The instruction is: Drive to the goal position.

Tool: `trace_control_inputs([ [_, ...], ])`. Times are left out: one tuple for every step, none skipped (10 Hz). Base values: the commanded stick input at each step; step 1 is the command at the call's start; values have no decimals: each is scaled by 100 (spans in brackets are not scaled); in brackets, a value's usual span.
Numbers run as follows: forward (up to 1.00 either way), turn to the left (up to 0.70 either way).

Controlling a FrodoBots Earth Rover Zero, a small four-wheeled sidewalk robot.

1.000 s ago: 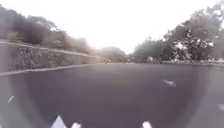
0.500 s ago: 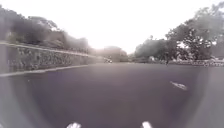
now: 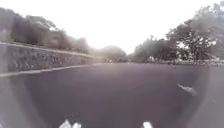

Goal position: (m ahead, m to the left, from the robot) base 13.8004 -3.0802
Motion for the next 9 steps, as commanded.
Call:
trace_control_inputs([
  [70, -7],
  [70, -20],
  [70, -33],
  [70, -24],
  [70, -12],
  [70, 0],
  [70, 0],
  [70, 0],
  [70, 0],
])
